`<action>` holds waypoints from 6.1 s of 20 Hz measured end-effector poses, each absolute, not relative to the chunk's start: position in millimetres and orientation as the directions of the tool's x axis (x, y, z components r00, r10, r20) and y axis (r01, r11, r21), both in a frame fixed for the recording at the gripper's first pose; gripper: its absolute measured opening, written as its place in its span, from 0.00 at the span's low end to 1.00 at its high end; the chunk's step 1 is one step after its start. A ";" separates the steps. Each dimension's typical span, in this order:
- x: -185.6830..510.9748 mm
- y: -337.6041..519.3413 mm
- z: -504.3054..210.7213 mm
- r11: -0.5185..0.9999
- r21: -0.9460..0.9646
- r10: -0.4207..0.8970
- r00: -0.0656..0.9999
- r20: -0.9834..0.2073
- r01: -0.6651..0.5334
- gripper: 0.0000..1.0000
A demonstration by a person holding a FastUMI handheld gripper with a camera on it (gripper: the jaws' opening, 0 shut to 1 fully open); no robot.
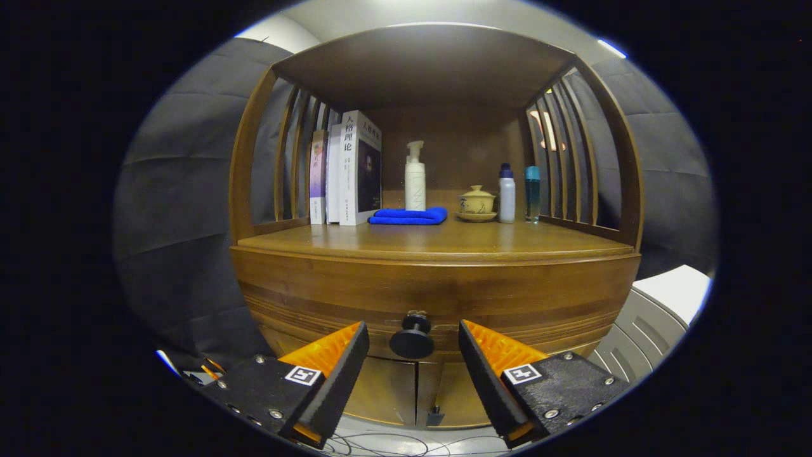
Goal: Pull open the drawer, take out the items inside it, and place them on the countertop above the cabinet.
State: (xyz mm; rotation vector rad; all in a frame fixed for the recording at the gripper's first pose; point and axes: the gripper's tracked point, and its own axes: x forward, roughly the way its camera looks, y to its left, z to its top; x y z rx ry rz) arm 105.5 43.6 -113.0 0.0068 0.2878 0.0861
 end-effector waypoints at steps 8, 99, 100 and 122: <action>118.0 39.3 -140.6 0.997 -0.011 0.063 0.932 -0.357 -0.072 0.65; 98.3 -9.5 -172.6 0.974 0.063 -0.019 0.357 -0.934 0.217 0.86; 97.1 -7.9 -174.7 0.975 0.061 -0.018 0.352 -0.936 0.213 0.84; 104.7 9.7 -130.3 0.944 0.130 -0.031 0.476 -0.879 0.302 0.37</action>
